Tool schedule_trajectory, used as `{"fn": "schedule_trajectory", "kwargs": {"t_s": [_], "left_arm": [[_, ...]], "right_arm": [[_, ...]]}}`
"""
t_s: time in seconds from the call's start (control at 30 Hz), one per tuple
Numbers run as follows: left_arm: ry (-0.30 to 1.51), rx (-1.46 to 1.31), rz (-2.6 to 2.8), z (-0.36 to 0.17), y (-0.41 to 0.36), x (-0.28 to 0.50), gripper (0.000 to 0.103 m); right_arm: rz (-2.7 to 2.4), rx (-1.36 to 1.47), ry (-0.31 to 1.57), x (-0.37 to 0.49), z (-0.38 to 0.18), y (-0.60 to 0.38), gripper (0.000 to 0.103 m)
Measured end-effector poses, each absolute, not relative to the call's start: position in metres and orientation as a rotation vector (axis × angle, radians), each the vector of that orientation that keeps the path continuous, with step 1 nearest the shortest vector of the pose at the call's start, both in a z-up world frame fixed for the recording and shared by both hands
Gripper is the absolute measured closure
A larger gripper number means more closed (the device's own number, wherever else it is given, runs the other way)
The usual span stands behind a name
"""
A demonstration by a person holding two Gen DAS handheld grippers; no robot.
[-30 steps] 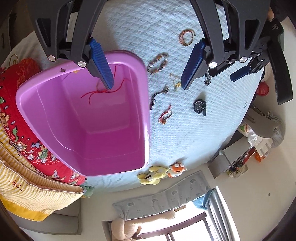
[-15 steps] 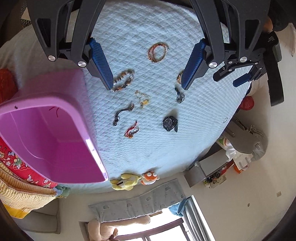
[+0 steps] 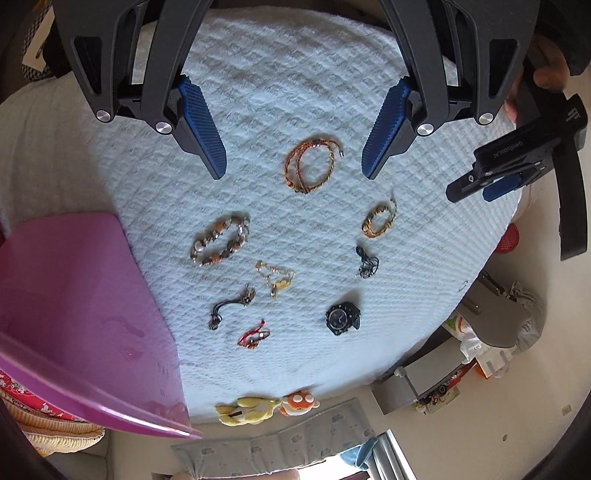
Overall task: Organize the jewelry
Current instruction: 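Grasp a beaded braided bracelet with the left tool while the right tool grasps the orange braided bracelet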
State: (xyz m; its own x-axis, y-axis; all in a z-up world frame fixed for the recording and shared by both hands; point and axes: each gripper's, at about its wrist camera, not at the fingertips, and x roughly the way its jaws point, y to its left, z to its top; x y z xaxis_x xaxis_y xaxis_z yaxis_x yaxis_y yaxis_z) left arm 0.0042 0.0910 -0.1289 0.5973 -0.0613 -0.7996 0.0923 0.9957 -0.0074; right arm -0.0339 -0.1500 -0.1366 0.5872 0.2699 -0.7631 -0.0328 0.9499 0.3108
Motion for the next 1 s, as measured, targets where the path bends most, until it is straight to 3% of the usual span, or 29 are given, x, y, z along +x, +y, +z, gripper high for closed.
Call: {"fn": "schedule_trajectory", "kwargs": {"t_s": [1.0], "left_arm": [[1.013, 0.085, -0.167, -0.198, 0.079, 0.075, 0.014]], "right_arm": [[0.112, 0.185, 1.061, -0.001, -0.212, -0.098, 0.031]]}}
